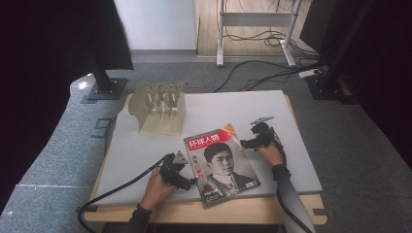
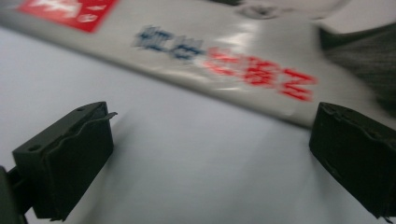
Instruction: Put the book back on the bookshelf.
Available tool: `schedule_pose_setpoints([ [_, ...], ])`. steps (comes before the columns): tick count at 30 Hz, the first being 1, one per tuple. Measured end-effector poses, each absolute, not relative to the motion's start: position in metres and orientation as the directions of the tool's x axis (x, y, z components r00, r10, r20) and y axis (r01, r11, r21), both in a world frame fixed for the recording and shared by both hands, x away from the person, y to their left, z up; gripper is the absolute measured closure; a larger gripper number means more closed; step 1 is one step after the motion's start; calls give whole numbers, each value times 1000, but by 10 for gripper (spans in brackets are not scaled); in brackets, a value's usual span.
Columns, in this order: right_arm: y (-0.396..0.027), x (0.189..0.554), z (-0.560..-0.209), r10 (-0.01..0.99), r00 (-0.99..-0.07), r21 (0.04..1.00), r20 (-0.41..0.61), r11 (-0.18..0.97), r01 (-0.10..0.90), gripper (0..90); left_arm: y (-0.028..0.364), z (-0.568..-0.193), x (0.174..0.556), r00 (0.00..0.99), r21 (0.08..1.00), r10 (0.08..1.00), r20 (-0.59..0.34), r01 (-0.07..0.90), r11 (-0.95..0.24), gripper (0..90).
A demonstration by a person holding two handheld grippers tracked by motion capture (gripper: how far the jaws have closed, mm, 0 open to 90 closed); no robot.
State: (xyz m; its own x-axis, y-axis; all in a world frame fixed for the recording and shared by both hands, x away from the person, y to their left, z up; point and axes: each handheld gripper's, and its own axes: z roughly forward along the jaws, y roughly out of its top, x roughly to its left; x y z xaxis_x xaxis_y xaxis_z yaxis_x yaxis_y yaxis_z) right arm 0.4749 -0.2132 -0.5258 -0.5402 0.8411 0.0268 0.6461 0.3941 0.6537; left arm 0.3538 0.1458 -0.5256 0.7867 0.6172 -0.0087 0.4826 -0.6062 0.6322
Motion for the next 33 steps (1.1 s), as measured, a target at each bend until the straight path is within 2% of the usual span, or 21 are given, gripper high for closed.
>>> schedule_pose_setpoints([
  [2,-216,473,-522,836,-544,663,71,368,652,45,148,-525,361,772,631,635,-3,494,-598,0],
  [9,-203,453,-513,780,-620,684,87,406,607,73,153,-528,381,717,655,697,-14,533,-535,0],
  [14,-195,449,-511,743,-655,689,140,402,603,71,153,-528,382,716,655,698,-11,532,-537,0],
  [19,-188,452,-512,739,-652,697,167,379,608,142,153,-529,382,716,654,698,-10,532,-537,0],
  [24,-177,459,-520,748,-631,689,204,348,635,262,152,-529,382,715,654,699,-9,533,-536,0],
  [29,-172,459,-520,763,-594,670,255,303,678,290,152,-529,382,715,654,699,-11,533,-536,0],
  [33,-178,454,-518,762,-583,651,282,295,699,360,152,-529,382,715,654,699,-9,533,-536,0],
])
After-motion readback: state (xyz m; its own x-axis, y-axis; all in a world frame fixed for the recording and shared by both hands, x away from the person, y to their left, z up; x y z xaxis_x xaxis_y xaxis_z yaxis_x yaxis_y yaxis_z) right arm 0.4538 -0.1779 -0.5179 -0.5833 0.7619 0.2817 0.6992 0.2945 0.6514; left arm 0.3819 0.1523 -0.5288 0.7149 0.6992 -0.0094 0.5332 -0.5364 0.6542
